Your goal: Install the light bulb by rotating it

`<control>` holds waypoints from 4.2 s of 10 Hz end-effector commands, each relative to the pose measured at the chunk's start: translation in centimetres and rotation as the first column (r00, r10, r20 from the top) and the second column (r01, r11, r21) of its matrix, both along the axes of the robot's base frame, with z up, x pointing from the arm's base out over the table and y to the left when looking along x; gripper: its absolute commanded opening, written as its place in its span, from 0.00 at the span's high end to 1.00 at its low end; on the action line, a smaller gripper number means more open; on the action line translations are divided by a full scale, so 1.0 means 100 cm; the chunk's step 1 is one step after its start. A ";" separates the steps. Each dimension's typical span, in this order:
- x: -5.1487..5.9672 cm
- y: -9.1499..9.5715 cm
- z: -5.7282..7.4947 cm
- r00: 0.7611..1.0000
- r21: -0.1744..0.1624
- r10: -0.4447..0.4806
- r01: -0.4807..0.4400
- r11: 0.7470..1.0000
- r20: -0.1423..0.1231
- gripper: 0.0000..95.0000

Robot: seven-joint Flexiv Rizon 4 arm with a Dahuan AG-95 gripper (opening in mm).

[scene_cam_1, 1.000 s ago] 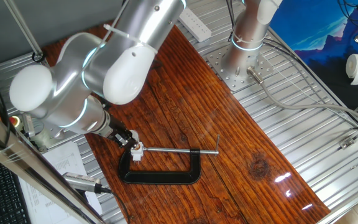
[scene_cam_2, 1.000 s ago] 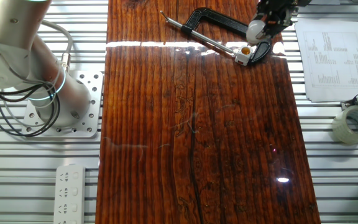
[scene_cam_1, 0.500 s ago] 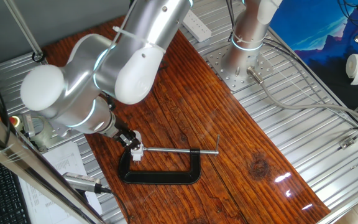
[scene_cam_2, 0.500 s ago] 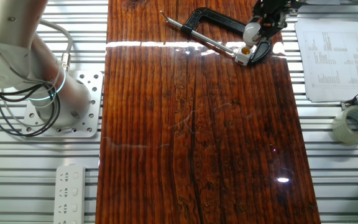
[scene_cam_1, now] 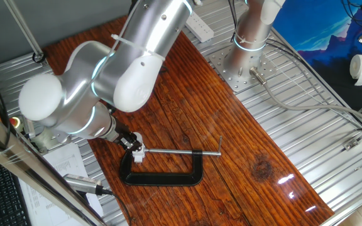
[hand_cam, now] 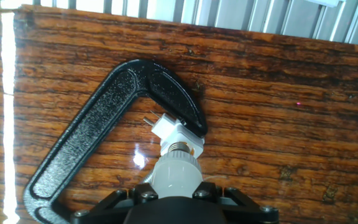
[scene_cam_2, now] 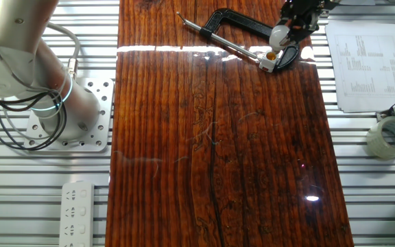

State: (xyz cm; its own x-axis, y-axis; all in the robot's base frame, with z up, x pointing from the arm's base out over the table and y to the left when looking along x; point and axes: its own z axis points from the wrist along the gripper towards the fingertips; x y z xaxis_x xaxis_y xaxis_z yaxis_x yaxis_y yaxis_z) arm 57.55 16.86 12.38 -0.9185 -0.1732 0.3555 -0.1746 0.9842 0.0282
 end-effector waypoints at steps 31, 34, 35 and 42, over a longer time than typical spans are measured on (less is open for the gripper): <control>-0.004 -0.004 -0.005 0.998 0.030 0.043 -0.044 0.999 0.038 1.00; -0.004 -0.004 -0.005 0.997 0.048 0.067 -0.069 0.996 0.035 1.00; -0.006 -0.006 -0.005 0.997 0.063 0.066 -0.068 0.996 0.029 1.00; -0.006 -0.006 -0.006 0.998 0.050 0.063 -0.063 0.997 0.015 1.00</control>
State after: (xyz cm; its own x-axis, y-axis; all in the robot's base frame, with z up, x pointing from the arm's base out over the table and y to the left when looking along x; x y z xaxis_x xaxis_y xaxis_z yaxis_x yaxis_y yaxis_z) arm 56.76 16.16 11.69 -0.9122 -0.2489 0.3255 -0.2380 0.9685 0.0738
